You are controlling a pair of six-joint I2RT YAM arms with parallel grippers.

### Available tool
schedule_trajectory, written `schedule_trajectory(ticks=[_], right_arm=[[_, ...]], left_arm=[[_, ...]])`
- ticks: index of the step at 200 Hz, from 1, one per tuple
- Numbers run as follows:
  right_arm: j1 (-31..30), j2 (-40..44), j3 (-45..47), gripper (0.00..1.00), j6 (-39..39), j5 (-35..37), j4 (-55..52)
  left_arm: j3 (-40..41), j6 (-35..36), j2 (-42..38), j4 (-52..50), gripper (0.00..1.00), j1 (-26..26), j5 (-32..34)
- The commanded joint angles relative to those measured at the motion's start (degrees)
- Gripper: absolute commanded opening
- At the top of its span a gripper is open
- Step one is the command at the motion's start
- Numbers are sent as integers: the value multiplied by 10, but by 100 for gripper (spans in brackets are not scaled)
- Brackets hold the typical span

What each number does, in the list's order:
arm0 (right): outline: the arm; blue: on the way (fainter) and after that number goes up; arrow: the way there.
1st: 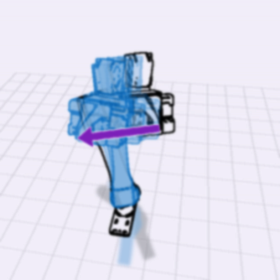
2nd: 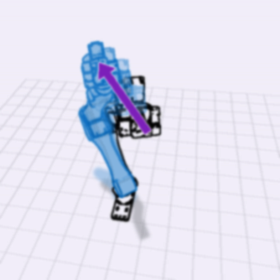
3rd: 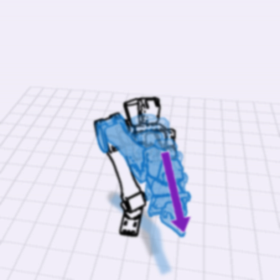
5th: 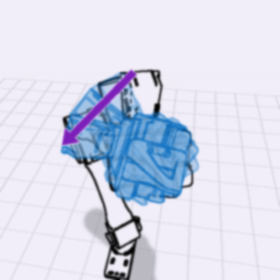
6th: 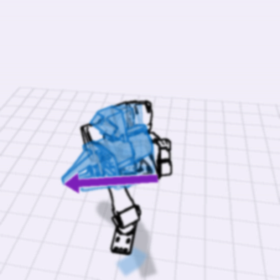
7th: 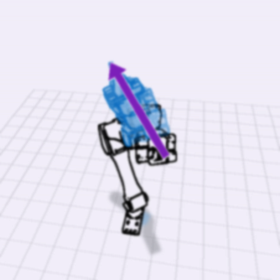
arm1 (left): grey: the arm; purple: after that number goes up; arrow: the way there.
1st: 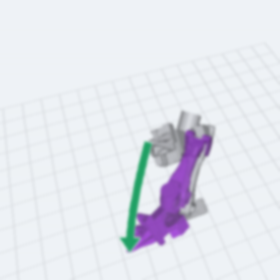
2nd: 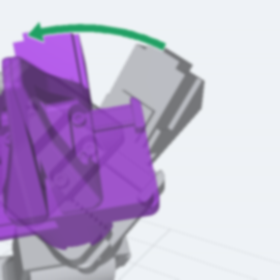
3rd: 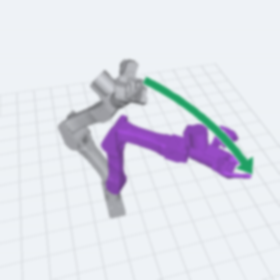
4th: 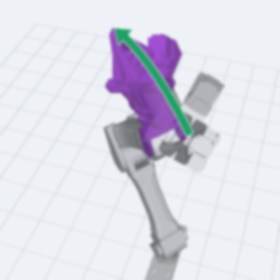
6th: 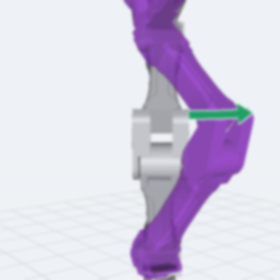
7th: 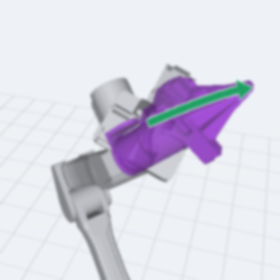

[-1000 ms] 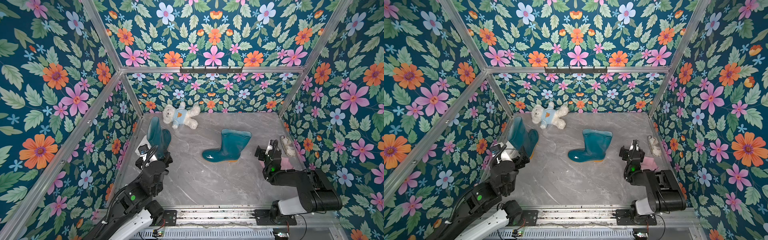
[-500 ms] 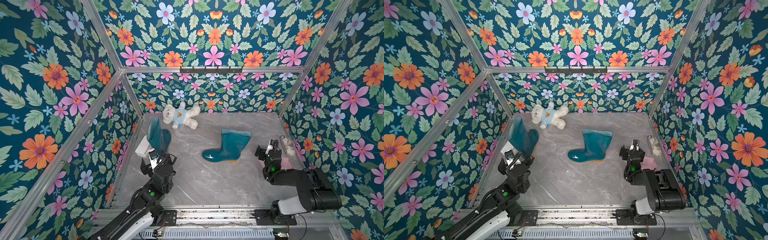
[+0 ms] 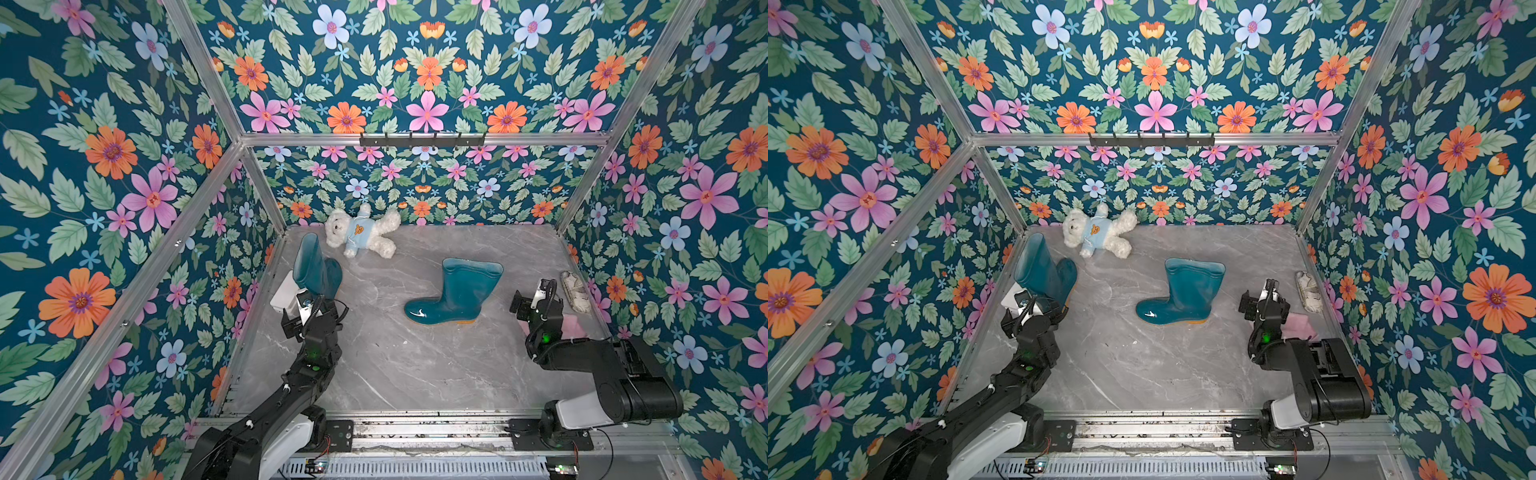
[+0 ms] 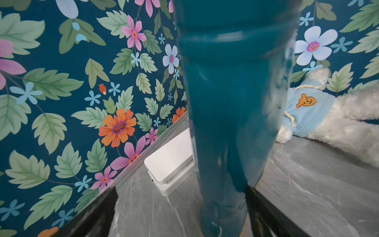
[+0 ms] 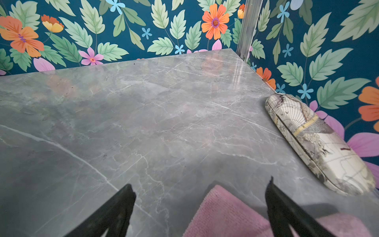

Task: Wipe the rubber boots with a cloth
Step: Reset both arms

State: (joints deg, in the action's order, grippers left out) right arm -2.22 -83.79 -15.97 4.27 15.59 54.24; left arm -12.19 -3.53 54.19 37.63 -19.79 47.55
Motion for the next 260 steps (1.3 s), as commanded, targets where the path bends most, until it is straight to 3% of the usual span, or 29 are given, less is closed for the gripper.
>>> schedule_trajectory(ticks=[1,119,260], right_arm=[[0,0,0,99,-2,0,24],[0,0,0,99,-2,0,24],[0,-1,-1,99,-2,0,23]], left_arm=[[0,-9,23,67,99,23,-51],[18,-2,204,258,99,115,-139],[15,15,303,372,99,127,-183]])
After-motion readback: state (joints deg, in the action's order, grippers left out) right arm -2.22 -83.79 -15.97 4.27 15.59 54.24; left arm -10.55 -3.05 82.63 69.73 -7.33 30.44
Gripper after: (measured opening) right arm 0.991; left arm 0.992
